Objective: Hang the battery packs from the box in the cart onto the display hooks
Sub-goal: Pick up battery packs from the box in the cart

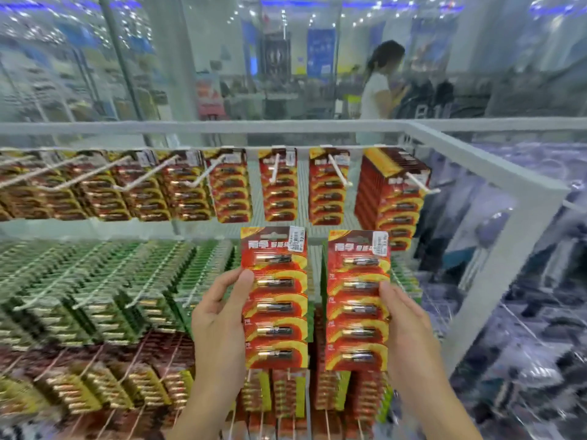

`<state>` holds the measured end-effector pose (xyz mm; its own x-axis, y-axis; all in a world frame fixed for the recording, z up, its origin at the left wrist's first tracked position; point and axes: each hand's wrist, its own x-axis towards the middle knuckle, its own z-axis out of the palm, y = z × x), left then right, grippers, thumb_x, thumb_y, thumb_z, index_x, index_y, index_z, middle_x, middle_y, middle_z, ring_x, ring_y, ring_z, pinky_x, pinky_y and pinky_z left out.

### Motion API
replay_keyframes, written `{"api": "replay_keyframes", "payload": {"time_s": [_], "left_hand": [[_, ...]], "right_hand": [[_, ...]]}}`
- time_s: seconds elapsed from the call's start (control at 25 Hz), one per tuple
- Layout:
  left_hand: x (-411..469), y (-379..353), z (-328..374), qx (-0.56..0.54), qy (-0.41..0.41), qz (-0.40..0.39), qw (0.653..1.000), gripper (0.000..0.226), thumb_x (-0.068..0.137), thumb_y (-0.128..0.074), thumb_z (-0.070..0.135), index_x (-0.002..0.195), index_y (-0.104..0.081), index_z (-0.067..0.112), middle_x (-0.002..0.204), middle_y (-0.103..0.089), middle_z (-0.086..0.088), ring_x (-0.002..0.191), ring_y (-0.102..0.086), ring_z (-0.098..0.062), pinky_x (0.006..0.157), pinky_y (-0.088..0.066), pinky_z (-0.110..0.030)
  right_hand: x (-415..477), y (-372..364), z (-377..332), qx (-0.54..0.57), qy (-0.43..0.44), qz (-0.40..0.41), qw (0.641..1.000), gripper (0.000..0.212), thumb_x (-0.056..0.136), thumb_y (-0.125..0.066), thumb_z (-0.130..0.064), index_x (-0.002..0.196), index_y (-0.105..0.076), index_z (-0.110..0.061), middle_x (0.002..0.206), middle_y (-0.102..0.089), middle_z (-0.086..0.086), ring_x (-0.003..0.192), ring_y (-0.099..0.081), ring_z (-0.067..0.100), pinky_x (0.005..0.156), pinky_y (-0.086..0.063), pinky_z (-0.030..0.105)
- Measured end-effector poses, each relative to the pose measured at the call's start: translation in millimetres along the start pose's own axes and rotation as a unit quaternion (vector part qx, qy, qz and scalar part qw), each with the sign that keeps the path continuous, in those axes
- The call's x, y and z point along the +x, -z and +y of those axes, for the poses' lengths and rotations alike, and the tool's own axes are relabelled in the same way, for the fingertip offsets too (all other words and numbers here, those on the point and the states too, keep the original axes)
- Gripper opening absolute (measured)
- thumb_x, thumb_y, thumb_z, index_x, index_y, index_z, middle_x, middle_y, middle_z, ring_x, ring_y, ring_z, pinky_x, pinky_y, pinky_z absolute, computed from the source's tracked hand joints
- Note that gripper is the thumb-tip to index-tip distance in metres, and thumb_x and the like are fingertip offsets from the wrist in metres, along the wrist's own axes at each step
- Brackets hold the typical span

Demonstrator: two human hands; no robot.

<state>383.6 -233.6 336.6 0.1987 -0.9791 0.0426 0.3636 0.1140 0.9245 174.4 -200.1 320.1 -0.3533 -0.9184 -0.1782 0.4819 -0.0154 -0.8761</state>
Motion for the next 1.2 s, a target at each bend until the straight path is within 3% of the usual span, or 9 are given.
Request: {"api": "replay_keyframes", "payload": {"time_s": [0.16, 0.32, 0.52, 0.68, 0.92, 1.08, 1.2], "left_hand": [[22.3, -16.0, 28.0, -0.008, -0.037, -0.037, 0.999, 0.018, 0.086, -0.071, 0.042, 0.093, -0.079, 0.028, 0.102, -0.079, -0.013, 0.094, -0.075, -0.042, 0.087, -0.059, -0.061], [49.2, -26.9, 39.2, 0.009, -0.069, -0.053, 0.996, 0.032, 0.078, -0.075, 0.059, 0.098, -0.079, 0.034, 0.111, -0.078, -0.009, 0.110, -0.071, -0.041, 0.098, -0.052, -0.067], [62.5, -28.9, 36.6, -0.001, -0.056, -0.054, 0.997, 0.041, 0.070, -0.079, 0.065, 0.099, -0.079, 0.036, 0.112, -0.078, -0.008, 0.110, -0.072, -0.038, 0.096, -0.053, -0.066], [67.1, -29.0, 29.2, 0.002, -0.036, -0.048, 0.998, 0.011, 0.094, -0.071, 0.039, 0.097, -0.079, 0.032, 0.107, -0.079, -0.009, 0.100, -0.075, -0.038, 0.090, -0.057, -0.066], [93.3, -42.1, 15.3, 0.017, -0.030, -0.038, 0.999, 0.012, 0.099, -0.067, 0.038, 0.103, -0.078, 0.033, 0.109, -0.079, -0.004, 0.102, -0.075, -0.034, 0.092, -0.057, -0.062], [129.1, -61.0, 10.9, 0.037, -0.028, -0.026, 0.999, 0.016, 0.106, -0.059, 0.031, 0.109, -0.072, 0.021, 0.096, -0.080, -0.006, 0.080, -0.079, -0.026, 0.069, -0.064, -0.045], [153.1, -67.6, 6.4, 0.068, -0.034, -0.035, 0.996, 0.022, 0.107, -0.055, 0.032, 0.113, -0.069, 0.016, 0.089, -0.080, 0.000, 0.076, -0.079, -0.024, 0.056, -0.062, -0.035]], "right_hand": [[3.6, -17.4, -21.8, -0.013, 0.053, -0.014, 0.998, 0.051, 0.084, -0.067, -0.045, 0.129, -0.069, -0.018, 0.115, -0.077, 0.006, 0.104, -0.075, 0.028, 0.094, -0.056, 0.052], [3.8, -22.1, -26.3, -0.011, 0.057, 0.002, 0.998, 0.045, 0.087, -0.067, -0.043, 0.125, -0.069, -0.019, 0.114, -0.077, 0.009, 0.101, -0.075, 0.032, 0.092, -0.057, 0.056], [1.4, -22.8, -29.5, -0.017, 0.062, -0.004, 0.998, 0.030, 0.094, -0.061, -0.035, 0.114, -0.075, -0.017, 0.105, -0.079, 0.011, 0.092, -0.077, 0.031, 0.084, -0.057, 0.050], [1.8, -22.2, -30.8, -0.028, 0.063, 0.003, 0.998, 0.028, 0.097, -0.061, -0.036, 0.111, -0.076, -0.018, 0.107, -0.078, 0.012, 0.095, -0.076, 0.034, 0.087, -0.057, 0.052], [6.4, -32.8, -43.0, -0.041, 0.079, -0.020, 0.996, 0.025, 0.097, -0.059, -0.038, 0.100, -0.081, -0.025, 0.108, -0.078, 0.011, 0.097, -0.076, 0.033, 0.090, -0.057, 0.054], [13.6, -45.4, -54.2, -0.074, 0.095, -0.025, 0.992, 0.027, 0.100, -0.057, -0.040, 0.100, -0.081, -0.028, 0.106, -0.079, 0.008, 0.099, -0.076, 0.031, 0.095, -0.056, 0.057], [18.4, -49.5, -55.5, -0.081, 0.088, -0.016, 0.993, 0.027, 0.102, -0.056, -0.039, 0.107, -0.079, -0.025, 0.106, -0.079, 0.007, 0.098, -0.076, 0.030, 0.097, -0.055, 0.059]]}}
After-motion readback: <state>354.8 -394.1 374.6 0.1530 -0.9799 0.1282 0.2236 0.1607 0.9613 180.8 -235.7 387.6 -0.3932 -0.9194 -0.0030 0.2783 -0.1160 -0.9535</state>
